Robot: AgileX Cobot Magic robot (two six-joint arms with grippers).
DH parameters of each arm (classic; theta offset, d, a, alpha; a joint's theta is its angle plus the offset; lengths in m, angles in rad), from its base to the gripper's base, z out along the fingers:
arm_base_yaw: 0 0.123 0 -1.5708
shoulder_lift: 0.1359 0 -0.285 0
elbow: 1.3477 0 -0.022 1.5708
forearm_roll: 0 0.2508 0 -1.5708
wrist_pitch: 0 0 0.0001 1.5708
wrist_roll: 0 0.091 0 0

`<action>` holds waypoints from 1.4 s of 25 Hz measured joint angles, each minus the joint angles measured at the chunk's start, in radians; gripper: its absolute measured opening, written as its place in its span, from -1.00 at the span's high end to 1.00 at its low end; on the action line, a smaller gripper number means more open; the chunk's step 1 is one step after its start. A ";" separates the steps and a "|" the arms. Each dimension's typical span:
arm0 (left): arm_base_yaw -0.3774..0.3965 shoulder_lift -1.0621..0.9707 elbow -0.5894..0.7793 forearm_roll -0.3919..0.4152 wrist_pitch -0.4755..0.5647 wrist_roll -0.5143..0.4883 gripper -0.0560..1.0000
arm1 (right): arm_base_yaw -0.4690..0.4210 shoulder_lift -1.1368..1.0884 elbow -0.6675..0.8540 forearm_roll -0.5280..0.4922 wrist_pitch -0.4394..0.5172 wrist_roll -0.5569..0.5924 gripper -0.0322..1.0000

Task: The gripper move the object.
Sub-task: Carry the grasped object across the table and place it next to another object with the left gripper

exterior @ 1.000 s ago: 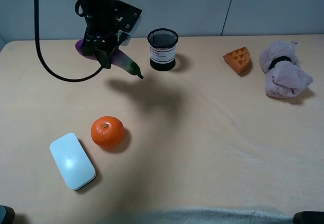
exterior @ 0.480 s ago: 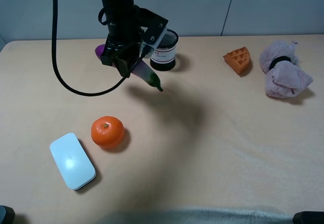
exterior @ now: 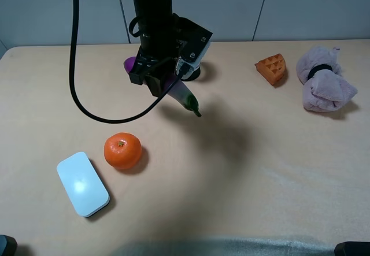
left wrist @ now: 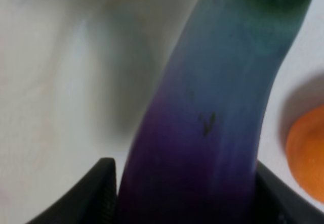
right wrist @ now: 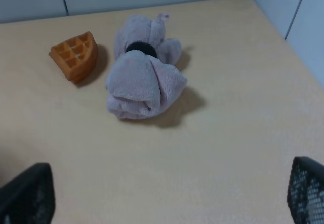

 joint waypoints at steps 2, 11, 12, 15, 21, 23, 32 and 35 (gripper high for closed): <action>-0.012 0.000 0.000 -0.003 0.000 0.000 -0.08 | 0.000 0.000 0.000 0.000 0.000 0.000 -0.40; -0.078 0.000 0.000 -0.008 0.000 0.000 -0.08 | 0.000 0.000 0.000 0.000 0.000 0.000 -0.40; -0.086 0.000 0.000 -0.008 0.000 0.000 -0.08 | 0.000 0.000 0.000 0.000 0.000 0.000 -0.40; -0.109 0.000 0.000 -0.008 0.000 0.000 -0.08 | 0.000 0.000 0.000 0.000 0.000 0.000 -0.40; -0.132 0.000 0.002 -0.014 0.000 -0.011 -0.08 | 0.000 0.000 0.000 0.000 0.000 0.000 -0.40; -0.132 -0.011 0.021 -0.029 0.000 -0.016 -0.08 | 0.000 0.000 0.000 0.000 0.001 0.000 -0.40; -0.132 -0.163 0.231 -0.036 0.000 -0.049 -0.07 | 0.000 0.000 0.000 0.000 0.002 0.000 -0.40; -0.132 -0.198 0.298 -0.037 -0.009 -0.050 -0.07 | 0.000 0.000 0.000 0.000 0.002 0.000 -0.40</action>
